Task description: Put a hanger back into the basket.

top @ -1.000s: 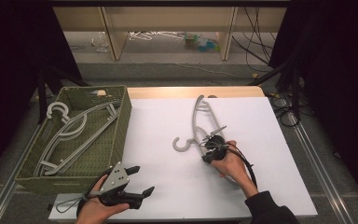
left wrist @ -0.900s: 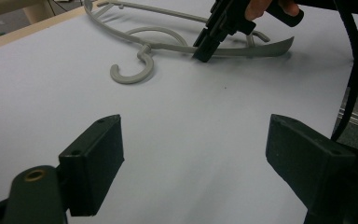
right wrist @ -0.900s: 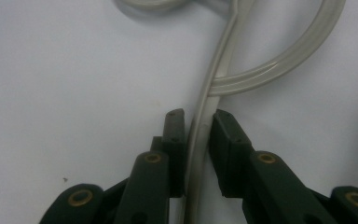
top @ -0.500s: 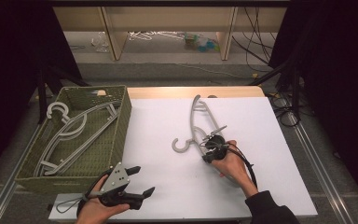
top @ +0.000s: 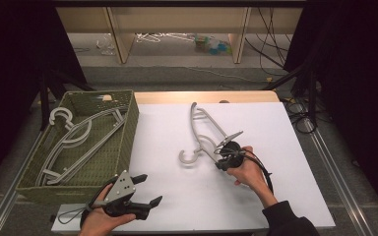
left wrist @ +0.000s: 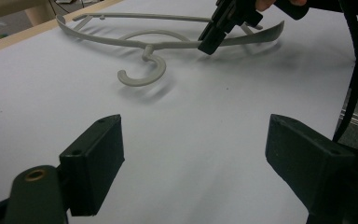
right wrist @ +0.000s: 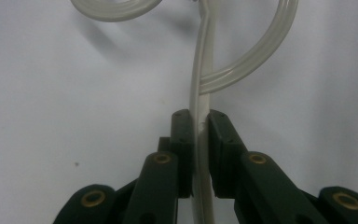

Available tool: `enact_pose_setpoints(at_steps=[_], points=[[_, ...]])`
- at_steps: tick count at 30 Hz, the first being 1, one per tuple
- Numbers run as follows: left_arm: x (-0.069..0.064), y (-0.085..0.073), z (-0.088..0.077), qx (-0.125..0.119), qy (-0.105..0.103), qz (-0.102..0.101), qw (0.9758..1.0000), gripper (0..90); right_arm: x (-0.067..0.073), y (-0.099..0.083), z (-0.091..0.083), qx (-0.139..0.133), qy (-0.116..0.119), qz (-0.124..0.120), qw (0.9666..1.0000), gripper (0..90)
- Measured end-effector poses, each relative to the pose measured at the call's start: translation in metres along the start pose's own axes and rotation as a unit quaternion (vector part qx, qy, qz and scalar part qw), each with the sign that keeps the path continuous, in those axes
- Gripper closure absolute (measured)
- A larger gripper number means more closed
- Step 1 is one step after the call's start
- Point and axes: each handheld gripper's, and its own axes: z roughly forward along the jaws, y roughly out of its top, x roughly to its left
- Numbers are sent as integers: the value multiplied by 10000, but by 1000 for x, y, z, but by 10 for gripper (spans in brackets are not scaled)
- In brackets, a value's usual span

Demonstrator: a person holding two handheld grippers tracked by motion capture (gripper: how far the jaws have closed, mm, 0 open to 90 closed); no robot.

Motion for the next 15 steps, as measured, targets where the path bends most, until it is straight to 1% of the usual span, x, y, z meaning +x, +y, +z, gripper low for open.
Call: enact_pose_setpoints(at_steps=[3, 5, 7, 8, 9, 10, 12, 13, 14, 15], points=[[0, 0, 0, 17, 7, -11, 10000, 194, -1, -2, -9, -110, 218, -25, 9997, 822], [0, -1, 1, 15, 12, -2, 10000, 194, -1, -5, -15, -194, 366, -88, 9991, 822], [0, -1, 2, 12, 29, -13, 10000, 195, -2, -7, -20, -338, 605, -155, 9975, 822], [0, -1, 1, 44, 58, 10, 10000, 195, -1, -8, -22, -470, 698, -199, 9963, 822], [0, -1, 2, 56, 63, 13, 10000, 195, -1, -9, -24, -492, 752, -208, 9957, 823], [0, -1, 2, 53, 64, 14, 10000, 195, 0, -10, -28, -436, 851, -260, 9951, 823], [-1, -1, 2, 65, 81, 17, 9999, 196, 1, -12, -31, -479, 986, -284, 9936, 823], [-1, -1, 3, 55, 59, 33, 10000, 197, 2, -13, -34, -514, 1073, -261, 9926, 823], [0, -1, 3, 85, 104, 101, 9999, 197, 3, -13, -36, -538, 1150, -295, 9915, 823], [-1, -1, 4, 83, 127, 61, 9999, 197, 3, -13, -37, -627, 1264, -377, 9893, 824]])
